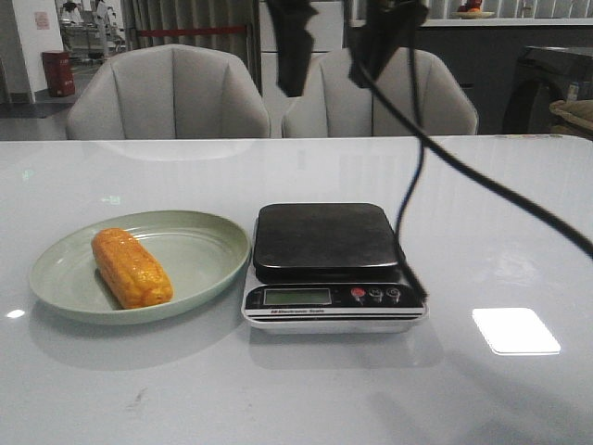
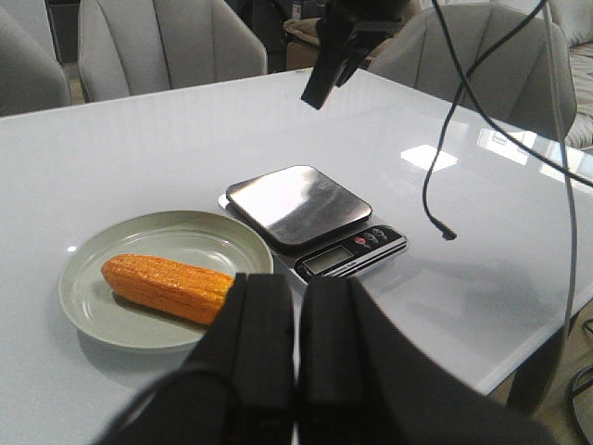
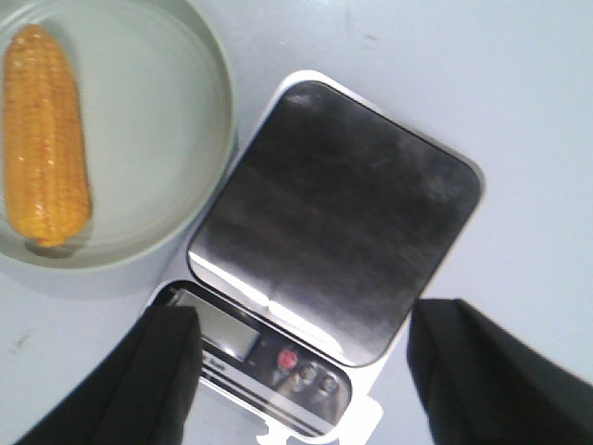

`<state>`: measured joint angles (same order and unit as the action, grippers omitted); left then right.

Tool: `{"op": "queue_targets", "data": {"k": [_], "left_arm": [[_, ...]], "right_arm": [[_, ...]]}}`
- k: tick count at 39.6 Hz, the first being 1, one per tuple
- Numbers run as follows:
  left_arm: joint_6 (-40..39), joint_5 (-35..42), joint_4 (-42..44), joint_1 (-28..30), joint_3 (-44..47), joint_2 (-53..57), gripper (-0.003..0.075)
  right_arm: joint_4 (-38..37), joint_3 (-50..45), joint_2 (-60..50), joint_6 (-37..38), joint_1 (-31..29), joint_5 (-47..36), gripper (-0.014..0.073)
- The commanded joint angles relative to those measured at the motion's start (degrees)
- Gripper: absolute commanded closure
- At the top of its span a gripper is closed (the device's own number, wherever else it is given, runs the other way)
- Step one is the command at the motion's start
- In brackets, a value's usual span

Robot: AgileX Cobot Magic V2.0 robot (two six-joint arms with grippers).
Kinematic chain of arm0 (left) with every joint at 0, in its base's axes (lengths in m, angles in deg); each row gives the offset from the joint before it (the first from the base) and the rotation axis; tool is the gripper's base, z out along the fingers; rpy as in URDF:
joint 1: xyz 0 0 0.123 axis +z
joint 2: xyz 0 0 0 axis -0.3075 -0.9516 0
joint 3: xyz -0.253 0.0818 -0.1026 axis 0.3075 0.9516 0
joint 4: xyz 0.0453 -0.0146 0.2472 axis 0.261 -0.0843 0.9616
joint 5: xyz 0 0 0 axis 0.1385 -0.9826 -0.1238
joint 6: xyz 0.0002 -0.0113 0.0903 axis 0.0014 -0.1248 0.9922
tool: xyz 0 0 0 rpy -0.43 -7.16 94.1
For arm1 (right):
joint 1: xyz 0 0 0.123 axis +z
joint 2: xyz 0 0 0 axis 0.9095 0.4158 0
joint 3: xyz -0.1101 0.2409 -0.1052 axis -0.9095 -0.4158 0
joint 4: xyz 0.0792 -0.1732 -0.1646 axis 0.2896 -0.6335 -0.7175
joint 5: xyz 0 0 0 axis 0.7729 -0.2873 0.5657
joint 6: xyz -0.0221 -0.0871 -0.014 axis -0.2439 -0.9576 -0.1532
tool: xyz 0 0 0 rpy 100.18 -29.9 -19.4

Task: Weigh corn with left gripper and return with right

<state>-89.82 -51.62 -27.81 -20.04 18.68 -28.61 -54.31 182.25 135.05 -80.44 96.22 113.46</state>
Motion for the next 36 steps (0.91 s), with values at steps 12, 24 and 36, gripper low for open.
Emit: {"op": "queue_targets", "data": {"k": [12,24,36], "left_arm": [[-0.01,4.12,-0.07,-0.12,-1.4,-0.78,0.0607],[-0.01,4.12,-0.07,-0.12,-1.4,-0.78,0.0607],[-0.01,4.12,-0.07,-0.12,-1.4,-0.78,0.0607]], "right_arm": [[6.1,-31.24,-24.65,-2.66,-7.16,-22.72,0.0027],[7.58,-51.03,-45.03,-2.66,-6.84,-39.01,0.0029],[7.09,-69.62,-67.33,-4.15,-6.84,-56.87,0.0048]]}}
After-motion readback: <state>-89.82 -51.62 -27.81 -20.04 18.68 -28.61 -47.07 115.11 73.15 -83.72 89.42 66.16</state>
